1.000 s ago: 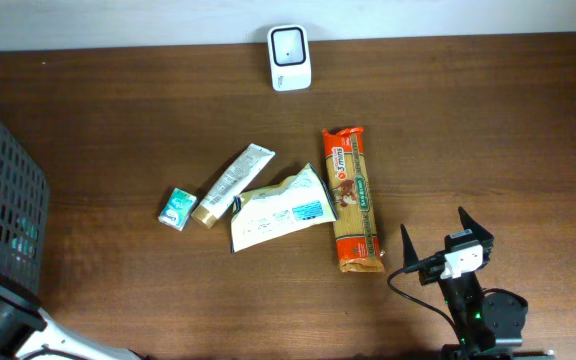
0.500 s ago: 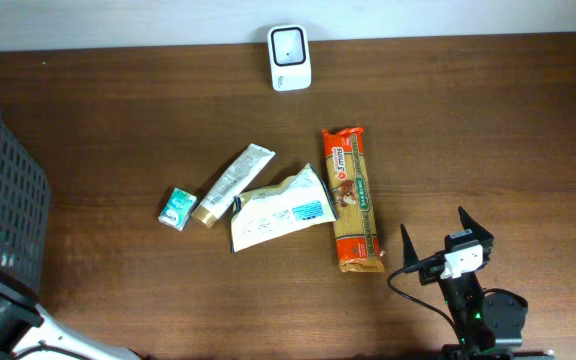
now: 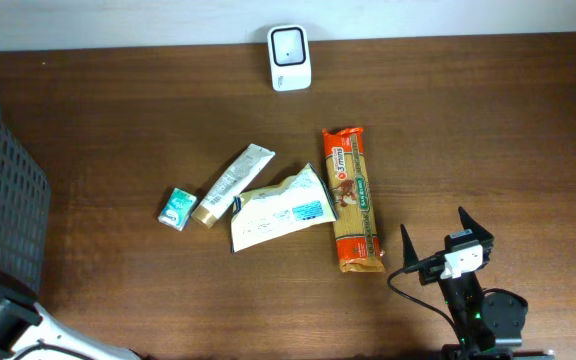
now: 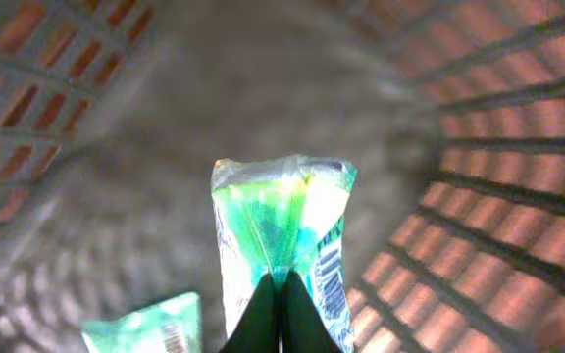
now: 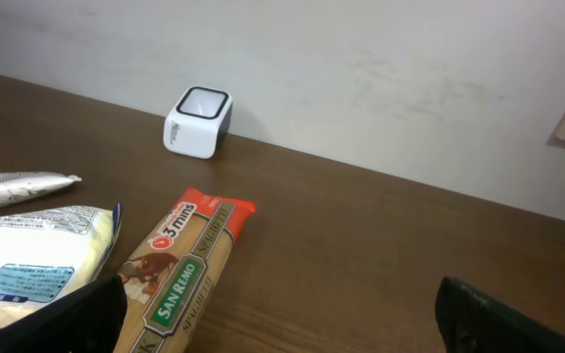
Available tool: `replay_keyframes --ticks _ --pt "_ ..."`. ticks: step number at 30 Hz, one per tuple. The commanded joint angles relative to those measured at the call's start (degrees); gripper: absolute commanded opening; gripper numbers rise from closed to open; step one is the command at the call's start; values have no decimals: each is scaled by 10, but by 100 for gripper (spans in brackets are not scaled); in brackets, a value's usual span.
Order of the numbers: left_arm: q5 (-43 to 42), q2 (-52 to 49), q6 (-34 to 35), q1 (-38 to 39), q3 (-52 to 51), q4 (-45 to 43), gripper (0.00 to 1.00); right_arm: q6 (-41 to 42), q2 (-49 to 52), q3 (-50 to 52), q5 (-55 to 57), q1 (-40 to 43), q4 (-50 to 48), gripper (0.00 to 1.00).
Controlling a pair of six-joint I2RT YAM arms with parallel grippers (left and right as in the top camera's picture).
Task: Scan the item barcode
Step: 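Grasp a second green tissue pack from basket with left gripper, then place second tissue pack beside the first with left gripper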
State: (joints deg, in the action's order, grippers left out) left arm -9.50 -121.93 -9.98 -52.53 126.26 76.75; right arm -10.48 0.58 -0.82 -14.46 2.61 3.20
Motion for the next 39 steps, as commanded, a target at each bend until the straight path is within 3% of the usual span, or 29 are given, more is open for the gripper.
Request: replay_keyframes --ticks 1,8,14,19,23,26,30,33,39 --pt "-64 7 29 4 78 32 0 5 -4 5 -3 4 0 99" --pt "-115 32 36 4 94 39 0 5 -4 5 -3 4 0 99" --pt "-234 144 42 27 100 9 0 5 -4 5 -3 4 0 99" --pt "-272 236 41 121 100 35 0 5 -4 5 -3 4 0 98" --pt "-231 232 12 231 77 126 0 5 -4 5 -3 4 0 99" --pt "-172 229 0 330 -33 143 0 5 -4 5 -3 4 0 99" --pt "-129 229 1 409 -231 53 0 5 -4 5 -3 4 0 99" --pt "-129 229 3 432 -377 -47 0 5 -4 5 -3 4 0 99" --pt "-117 228 3 433 -523 -141 0 4 -4 5 -3 4 0 99"
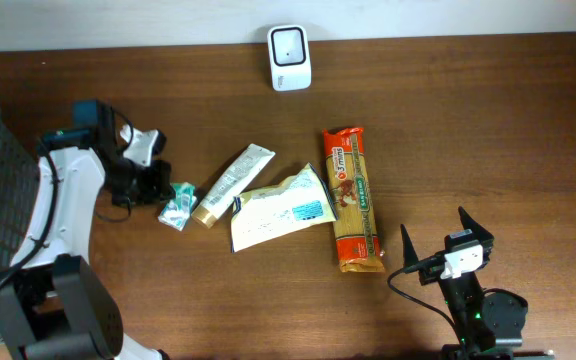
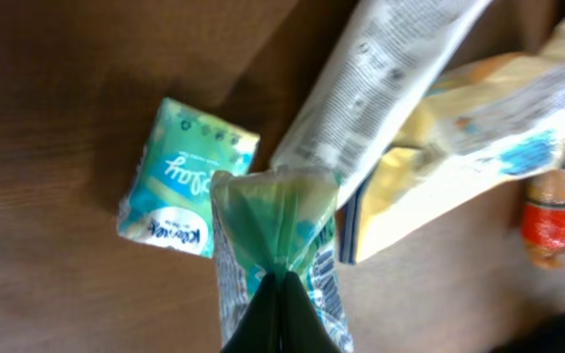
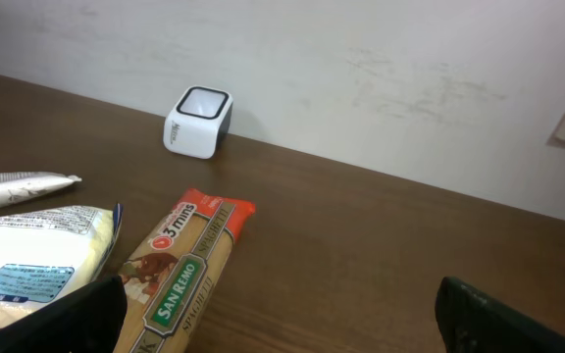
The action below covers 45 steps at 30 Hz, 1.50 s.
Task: Scan the item barcode
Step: 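Place second tissue pack beside the first with left gripper, then grasp the light green wipes pack from basket with left gripper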
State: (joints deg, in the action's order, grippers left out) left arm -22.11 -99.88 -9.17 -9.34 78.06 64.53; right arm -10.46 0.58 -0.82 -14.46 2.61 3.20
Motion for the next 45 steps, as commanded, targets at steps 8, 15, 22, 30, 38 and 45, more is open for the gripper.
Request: replay_keyframes --ticks 8,15,22,30,38,45 --pt "7 11 22 5 -50 -96 99 4 -4 5 -3 4 0 99" --pt "75 111 25 -6 205 -41 99 4 -4 5 -3 4 0 99" --pt "318 201 143 -159 260 -32 99 4 -4 5 -3 4 0 99" --pt "320 148 156 -362 182 -33 99 4 -4 5 -3 4 0 99" --pt "268 28 57 -473 153 -53 99 4 -4 5 -3 4 0 99" --pt "264 -69 17 -528 83 -62 94 4 -4 5 -3 4 0 99"
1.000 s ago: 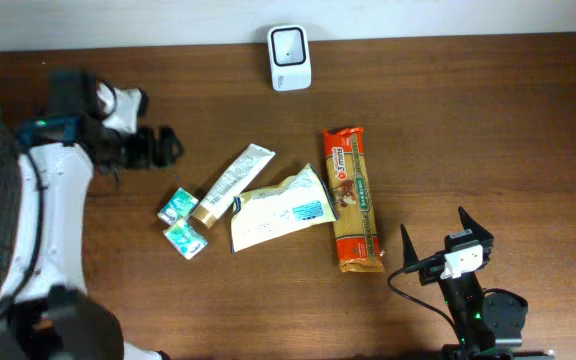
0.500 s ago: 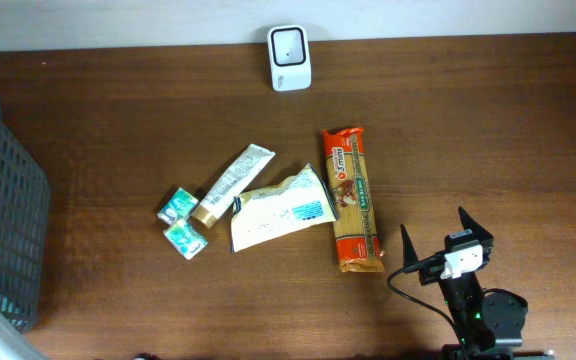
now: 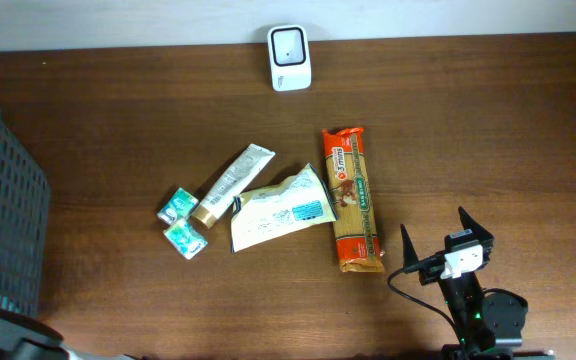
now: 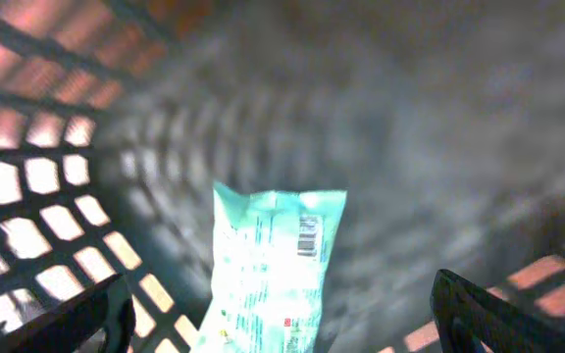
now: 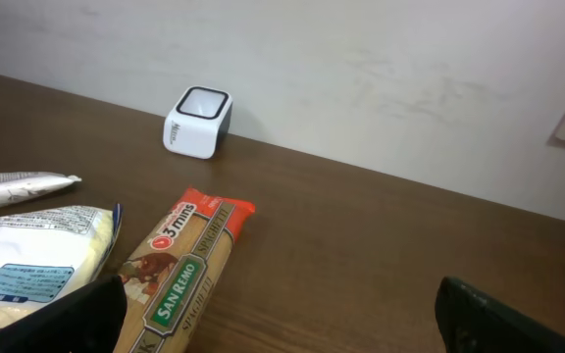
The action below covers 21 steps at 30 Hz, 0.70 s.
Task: Scan the item barcode
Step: 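Grasp the light green wipes pack from basket with left gripper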
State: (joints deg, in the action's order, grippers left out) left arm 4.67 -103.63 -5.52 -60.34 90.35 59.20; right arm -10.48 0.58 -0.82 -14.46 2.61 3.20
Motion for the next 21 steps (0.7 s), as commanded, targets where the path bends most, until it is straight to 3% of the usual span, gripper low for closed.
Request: replay_keyframes --ticks 1,11,12,14,15,18,21 --pt "-4 -37 -19 -22 -57 -18 94 5 -4 5 -3 4 0 99" --pt "-11 -52 -19 -24 -210 -163 90 5 -4 5 -3 4 0 99" --pt "-22 -52 -19 -24 -219 -174 83 5 -4 5 -3 4 0 99" --pt "-53 -52 -19 -24 -222 -182 34 5 -4 5 -3 4 0 99" --pt "-75 -52 -19 -24 -221 -190 25 4 -4 5 -3 4 0 99" --pt "-97 -51 -14 -24 -194 -166 17 4 -4 5 -3 4 0 99" --pt "-113 -50 14 -22 -117 -118 18 5 -4 5 -3 4 0 99"
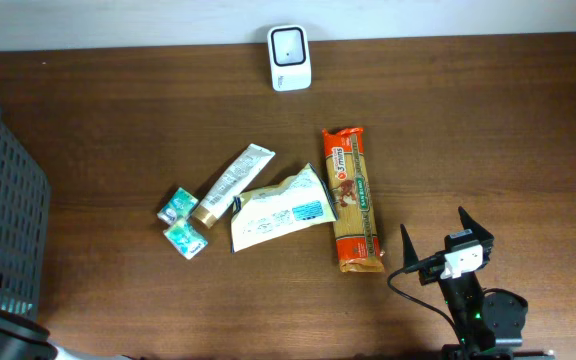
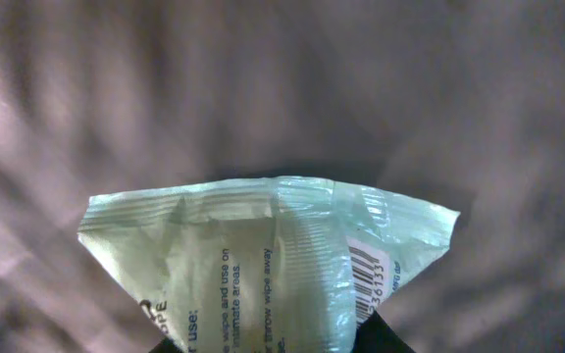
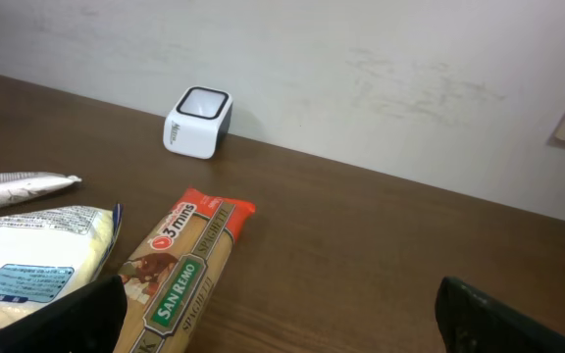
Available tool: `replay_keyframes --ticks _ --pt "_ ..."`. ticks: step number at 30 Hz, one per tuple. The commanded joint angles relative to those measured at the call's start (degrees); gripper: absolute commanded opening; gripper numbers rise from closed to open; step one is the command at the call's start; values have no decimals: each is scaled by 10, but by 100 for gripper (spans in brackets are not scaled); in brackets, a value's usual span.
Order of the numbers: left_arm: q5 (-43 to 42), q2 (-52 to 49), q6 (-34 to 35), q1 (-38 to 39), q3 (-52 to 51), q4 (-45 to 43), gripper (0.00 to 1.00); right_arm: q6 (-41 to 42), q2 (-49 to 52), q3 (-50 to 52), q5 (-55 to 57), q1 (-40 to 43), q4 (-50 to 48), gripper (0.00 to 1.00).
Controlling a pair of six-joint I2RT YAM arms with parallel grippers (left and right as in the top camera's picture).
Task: Scan the item barcode
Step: 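Grasp the light green wipes pack from basket with left gripper, then place wipes pack near the tissue packs and retract left gripper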
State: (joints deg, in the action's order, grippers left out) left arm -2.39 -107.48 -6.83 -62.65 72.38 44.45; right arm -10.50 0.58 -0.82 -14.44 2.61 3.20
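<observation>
A pale green wipes packet [image 2: 263, 260] with a barcode [image 2: 366, 279] on its right end lies on the grey basket floor and fills the left wrist view. My left gripper [image 2: 273, 345] is open, its dark fingertips [image 2: 170, 343] showing at either side of the packet's near edge. The white scanner [image 1: 289, 44] stands at the table's far edge. My right gripper [image 1: 433, 222] rests open at the front right, with nothing between its fingers. It is the same gripper [image 3: 282, 324] in the right wrist view.
On the table lie two small green packs [image 1: 176, 206] [image 1: 185, 238], a tube [image 1: 233, 184], a pale yellow bag [image 1: 278, 208] and a spaghetti pack [image 1: 353, 198]. The dark mesh basket [image 1: 8, 220] stands at the left edge.
My left gripper has come down close over the green packet in the basket, and its fingers now stand nearer together beside it. The table items and right arm are unchanged.
My left gripper was shut on a green packet inside the basket while one green pack lay on the table. Then it held the packet over the table beside that pack. Later two packs lay there and the gripper was open in the basket, now low over another packet.
</observation>
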Motion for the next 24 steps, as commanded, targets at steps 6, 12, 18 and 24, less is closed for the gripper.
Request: replay_keyframes --ticks 6,12,18,24 --pt "-217 -9 92 24 395 161 19 5 -4 5 -3 4 0 99" --pt "-326 10 105 121 655 226 22 5 -4 5 -3 4 0 99" --pt "-274 6 -33 374 605 387 26 5 -4 5 -3 4 0 99" --pt "-168 -28 -30 595 280 262 27 5 -4 5 -3 4 0 99"
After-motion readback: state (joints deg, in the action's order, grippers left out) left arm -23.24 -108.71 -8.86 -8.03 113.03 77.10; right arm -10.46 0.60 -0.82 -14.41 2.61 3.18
